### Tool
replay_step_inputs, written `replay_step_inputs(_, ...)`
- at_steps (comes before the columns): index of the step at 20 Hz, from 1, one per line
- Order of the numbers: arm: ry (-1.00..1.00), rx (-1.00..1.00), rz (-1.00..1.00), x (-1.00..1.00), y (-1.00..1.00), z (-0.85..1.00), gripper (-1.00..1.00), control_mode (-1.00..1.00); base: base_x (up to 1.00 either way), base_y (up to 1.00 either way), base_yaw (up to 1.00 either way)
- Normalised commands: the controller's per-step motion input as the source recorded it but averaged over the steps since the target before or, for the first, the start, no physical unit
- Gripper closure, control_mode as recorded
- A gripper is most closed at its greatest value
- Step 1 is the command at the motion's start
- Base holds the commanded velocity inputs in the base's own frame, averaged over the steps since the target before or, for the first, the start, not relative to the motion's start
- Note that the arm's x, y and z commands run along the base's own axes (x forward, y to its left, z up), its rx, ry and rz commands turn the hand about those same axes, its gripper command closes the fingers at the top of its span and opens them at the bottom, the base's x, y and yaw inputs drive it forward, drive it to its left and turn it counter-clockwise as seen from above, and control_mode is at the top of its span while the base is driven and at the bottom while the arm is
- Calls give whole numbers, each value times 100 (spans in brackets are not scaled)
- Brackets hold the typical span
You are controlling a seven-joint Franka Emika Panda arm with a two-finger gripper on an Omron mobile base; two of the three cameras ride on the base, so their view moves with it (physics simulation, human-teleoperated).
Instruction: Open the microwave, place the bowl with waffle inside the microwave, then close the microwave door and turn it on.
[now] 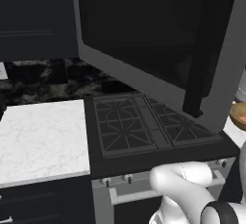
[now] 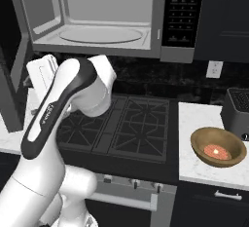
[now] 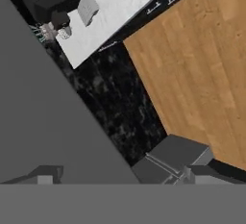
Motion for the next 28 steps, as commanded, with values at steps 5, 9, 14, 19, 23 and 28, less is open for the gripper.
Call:
replay_step_inputs(5,0,0,3,-24,100,8,-100,-100,0,0,0)
replay_step_inputs(9,0,5,-1,0,16,0,-100,-100,0,0,0)
replay_step_inputs(14,-8,0,-15,-33,-90,0,-100,-100,0,0,0)
replay_step_inputs(19,-15,-5,-24,-37,-100,0,-100,-100,0,0,0)
replay_step_inputs(23,-21,-16,-24,-31,-100,-17,-100,-100,0,0,0)
replay_step_inputs(28,-29,-23,-24,-17,-100,-33,-100,-100,0,0,0)
